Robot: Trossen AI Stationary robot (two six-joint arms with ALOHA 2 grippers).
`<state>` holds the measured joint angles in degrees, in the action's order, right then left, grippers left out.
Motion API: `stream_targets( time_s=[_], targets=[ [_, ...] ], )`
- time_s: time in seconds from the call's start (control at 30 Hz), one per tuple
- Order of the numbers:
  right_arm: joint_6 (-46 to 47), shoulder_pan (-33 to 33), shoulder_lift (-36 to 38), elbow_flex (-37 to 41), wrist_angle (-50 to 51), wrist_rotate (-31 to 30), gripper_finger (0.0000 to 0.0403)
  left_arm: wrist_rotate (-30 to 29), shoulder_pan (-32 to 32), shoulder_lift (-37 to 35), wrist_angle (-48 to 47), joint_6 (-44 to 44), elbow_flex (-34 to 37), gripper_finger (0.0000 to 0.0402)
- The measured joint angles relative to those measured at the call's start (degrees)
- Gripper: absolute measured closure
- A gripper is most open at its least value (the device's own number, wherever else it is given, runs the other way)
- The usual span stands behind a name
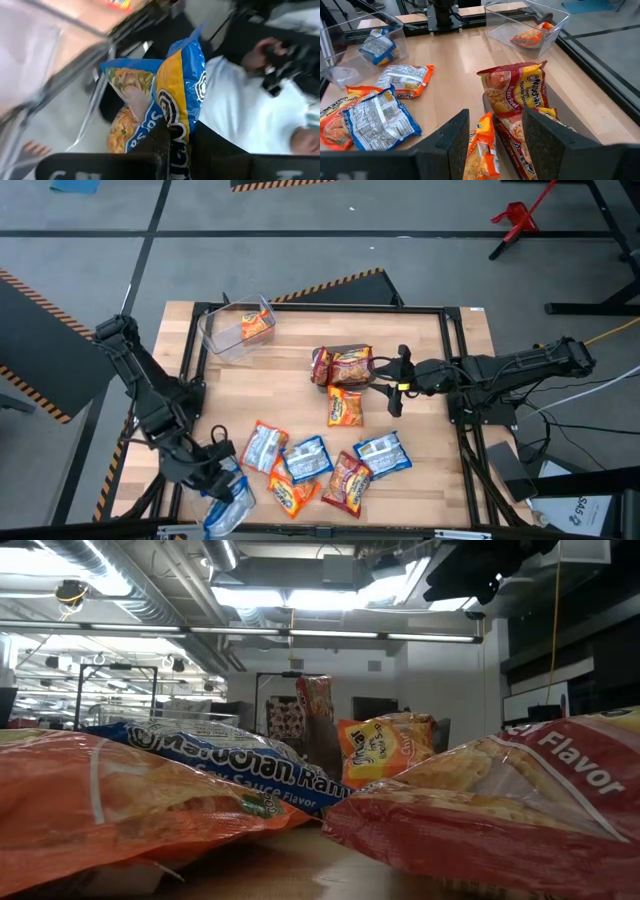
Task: Sort Maruchan noodles
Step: Put the blue noodle pack into the bottom transparent bin
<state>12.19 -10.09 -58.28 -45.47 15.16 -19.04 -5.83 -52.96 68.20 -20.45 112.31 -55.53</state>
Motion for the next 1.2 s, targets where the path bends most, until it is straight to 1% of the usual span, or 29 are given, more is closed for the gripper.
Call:
stream_targets(
  time_s=[0.07, 0.2, 0.37, 0.5, 0.57, 0.63, 0.73, 0.8, 0.87, 0.97, 1.07, 1.2],
  targets=[
    [0.00, 0.00, 0.00, 0.00, 0.00, -0.03, 0.0237, 2.14, 0.08, 0.00, -1.94, -0.17, 0.00, 0.0374],
    [-0.01, 0.00, 0.00, 0.08, -0.07, -1.52, 0.0237, 2.31, 0.04, 0.00, -6.11, -1.39, 0.00, 0.0374],
    [0.00, 0.00, 0.00, 0.98, -0.22, -2.50, 0.0237, 4.69, 0.34, 0.06, -11.90, -1.46, -0.50, 0.0374],
    [1.45, 0.00, 0.00, 2.24, -0.33, -2.70, 0.0237, 9.64, 1.37, 1.80, -24.44, -2.83, -6.42, 0.0374],
    [1.96, 0.00, 0.00, 2.62, -0.36, -3.28, 0.0237, 10.71, 1.82, 3.36, -30.72, -4.71, -10.35, 0.0374],
    [2.65, 0.00, 0.00, 2.90, -0.52, -3.40, 0.0237, 8.88, 2.27, 5.31, -36.29, -6.92, -14.57, 0.0374],
    [2.75, 0.00, 0.00, 2.95, -0.54, -3.92, 0.0237, 4.07, 2.89, 9.34, -44.77, -10.28, -21.52, 0.0374],
    [2.75, 0.00, 0.00, 2.95, -0.60, -3.90, 0.0237, 3.03, 3.37, 12.78, -50.27, -11.58, -25.51, 0.0374],
    [2.75, 0.00, 0.00, 2.95, -0.52, -3.90, 0.0237, 3.20, 3.71, 16.47, -54.09, -12.75, -28.54, 0.0374],
    [2.80, 0.00, 0.00, 2.95, -0.50, -3.61, 0.0237, 4.55, 3.98, 21.74, -55.22, -16.31, -31.42, 0.0374],
    [2.91, 0.00, 0.00, 2.95, -0.46, -2.88, 0.0237, 7.39, 3.95, 26.79, -55.57, -19.19, -32.81, 0.0374],
    [2.95, 0.00, 0.00, 2.95, -0.46, -2.85, 0.0237, 12.17, 3.88, 31.79, -57.23, -20.23, -32.94, 0.0374]
  ],
)
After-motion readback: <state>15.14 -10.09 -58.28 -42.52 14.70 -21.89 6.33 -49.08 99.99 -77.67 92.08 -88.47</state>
